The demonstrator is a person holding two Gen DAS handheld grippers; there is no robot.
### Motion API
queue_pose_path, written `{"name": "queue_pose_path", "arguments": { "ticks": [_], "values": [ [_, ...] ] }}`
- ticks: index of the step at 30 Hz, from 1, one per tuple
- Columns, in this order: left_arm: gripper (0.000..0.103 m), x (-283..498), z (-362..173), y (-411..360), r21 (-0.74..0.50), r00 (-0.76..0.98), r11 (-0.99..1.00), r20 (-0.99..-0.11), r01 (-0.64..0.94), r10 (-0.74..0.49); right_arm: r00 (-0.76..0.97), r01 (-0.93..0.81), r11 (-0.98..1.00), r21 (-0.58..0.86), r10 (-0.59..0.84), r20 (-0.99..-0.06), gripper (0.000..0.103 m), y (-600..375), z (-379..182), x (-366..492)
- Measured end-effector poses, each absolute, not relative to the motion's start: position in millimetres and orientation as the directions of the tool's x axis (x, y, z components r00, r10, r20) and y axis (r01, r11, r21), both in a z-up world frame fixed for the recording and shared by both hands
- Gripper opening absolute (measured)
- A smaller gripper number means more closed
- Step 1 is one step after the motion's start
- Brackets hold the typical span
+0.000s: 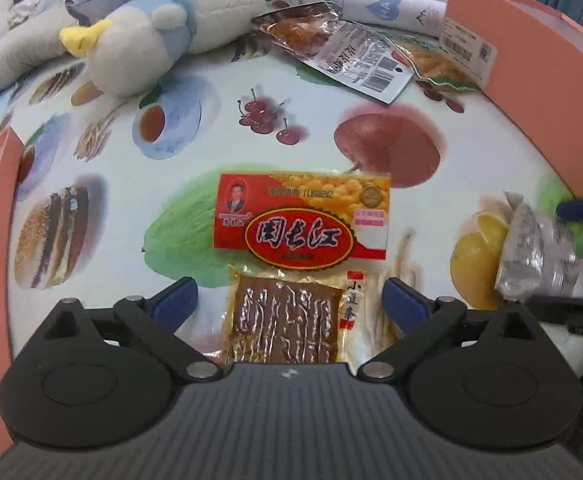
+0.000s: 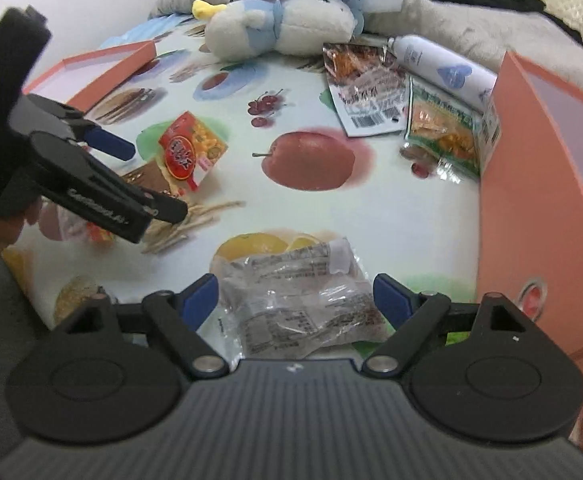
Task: Organize snacks
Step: 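Grasp the clear candy bag with the right gripper while the left holds the tofu packet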
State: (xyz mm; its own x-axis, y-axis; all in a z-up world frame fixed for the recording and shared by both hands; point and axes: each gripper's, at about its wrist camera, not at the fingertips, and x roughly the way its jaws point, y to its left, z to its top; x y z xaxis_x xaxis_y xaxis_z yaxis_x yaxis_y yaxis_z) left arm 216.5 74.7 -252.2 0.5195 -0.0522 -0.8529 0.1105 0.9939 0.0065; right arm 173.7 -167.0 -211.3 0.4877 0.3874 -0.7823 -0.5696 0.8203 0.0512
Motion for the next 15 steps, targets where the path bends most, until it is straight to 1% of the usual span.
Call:
{"name": "queue_pose_path", "arguments": {
  "ticks": [2, 5, 6, 8, 9, 11, 12, 14, 15],
  "values": [
    [0.102, 217, -254, 77, -0.011, 0.518, 0.997, -0.854, 0.08, -0.051, 0.484, -0.569, 0.819, 0.071, 0.404, -0.776, 0.087, -169, -214, 174],
    [0.101, 213, -257, 73, -0.006, 0.519, 0.996, -0.853, 0.087, -0.051, 0.477, -0.581, 0.812, 0.062, 0.401, -0.782, 0.086, -168, -220, 173],
    [0.098, 212, -257, 72, -0.01, 0.518, 0.997, -0.854, 0.08, -0.05, 0.482, -0.586, 0.809, 0.045, 0.392, -0.784, 0.085, -165, -221, 171],
    [0.092, 211, -254, 69, -0.009, 0.516, 0.997, -0.855, 0.076, -0.047, 0.504, -0.596, 0.803, -0.017, 0.357, -0.786, 0.077, -159, -223, 167],
    [0.088, 210, -253, 66, -0.004, 0.514, 0.997, -0.856, 0.077, -0.043, 0.517, -0.596, 0.802, -0.043, 0.341, -0.785, 0.075, -157, -223, 165],
    [0.084, 209, -251, 64, -0.004, 0.512, 0.997, -0.858, 0.073, -0.041, 0.525, -0.592, 0.804, -0.053, 0.334, -0.783, 0.068, -157, -222, 164],
    [0.082, 208, -250, 63, -0.005, 0.511, 0.998, -0.859, 0.07, -0.04, 0.525, -0.587, 0.808, -0.049, 0.334, -0.783, 0.067, -158, -221, 165],
    [0.075, 207, -248, 59, -0.003, 0.511, 0.997, -0.859, 0.075, -0.041, 0.532, -0.578, 0.815, -0.052, 0.327, -0.781, 0.06, -160, -220, 165],
    [0.068, 206, -246, 58, -0.008, 0.511, 0.997, -0.858, 0.079, -0.047, 0.537, -0.572, 0.818, -0.056, 0.322, -0.779, 0.058, -160, -219, 165]
  ]
}}
